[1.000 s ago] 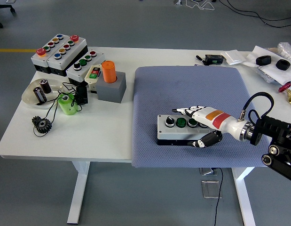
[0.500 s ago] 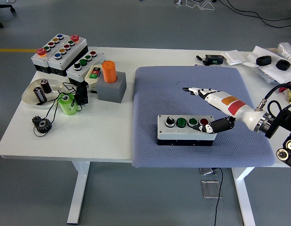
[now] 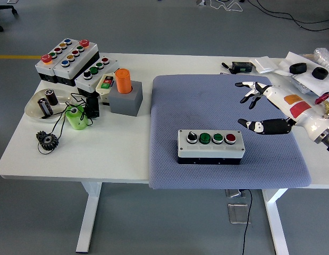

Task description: Pick up the button,place it on the desk,press the button,press the button

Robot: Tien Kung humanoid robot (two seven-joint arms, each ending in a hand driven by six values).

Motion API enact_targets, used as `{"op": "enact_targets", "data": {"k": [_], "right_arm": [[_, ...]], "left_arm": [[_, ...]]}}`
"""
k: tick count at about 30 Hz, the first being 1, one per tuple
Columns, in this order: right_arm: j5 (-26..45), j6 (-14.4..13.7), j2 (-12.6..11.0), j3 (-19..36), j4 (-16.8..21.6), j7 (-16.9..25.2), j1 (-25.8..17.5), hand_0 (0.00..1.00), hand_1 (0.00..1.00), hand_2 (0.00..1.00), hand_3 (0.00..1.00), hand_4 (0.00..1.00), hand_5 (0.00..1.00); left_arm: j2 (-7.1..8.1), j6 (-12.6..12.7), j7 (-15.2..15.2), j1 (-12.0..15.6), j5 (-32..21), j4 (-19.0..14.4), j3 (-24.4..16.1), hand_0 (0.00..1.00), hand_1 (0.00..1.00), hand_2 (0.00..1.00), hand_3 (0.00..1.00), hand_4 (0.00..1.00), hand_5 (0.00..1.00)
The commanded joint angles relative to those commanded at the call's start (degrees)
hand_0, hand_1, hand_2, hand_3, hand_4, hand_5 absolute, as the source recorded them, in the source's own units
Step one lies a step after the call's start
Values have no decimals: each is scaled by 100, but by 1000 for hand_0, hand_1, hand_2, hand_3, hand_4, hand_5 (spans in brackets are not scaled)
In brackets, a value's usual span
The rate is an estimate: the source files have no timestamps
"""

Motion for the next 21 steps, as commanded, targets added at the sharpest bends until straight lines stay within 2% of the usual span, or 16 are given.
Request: {"op": "enact_targets", "data": {"k": [3,4,9,10,15,21], "right_arm": [[-78,304,-18,1,49,-204,-44,182,2,118,677,709,469],[-99,348,-21,2,62,-236,-48,149,2,84,666,684,500],[-273,692,-43,-24,151,-455,-36,149,2,84,666,684,500],[-278,740,-46,-37,165,-480,-28,145,2,77,663,671,527],[-268,796,-49,-120,216,-508,3,145,2,77,663,671,527],[-393,822,70,-354,127,-590,81,143,2,76,663,663,547]], "left_arm": [[-1,1,3,-7,5,-2,0,666,722,722,520,339,998],[-1,1,2,-7,2,-2,1,666,720,722,520,339,998],[-2,-1,0,-15,-17,0,12,666,720,722,520,339,998],[-2,-1,-1,-16,-18,0,11,665,720,720,519,340,998],[1,-2,-2,-20,-26,-1,20,665,720,720,519,340,998],[-10,9,28,-14,57,2,-29,666,719,719,518,341,998]]}}
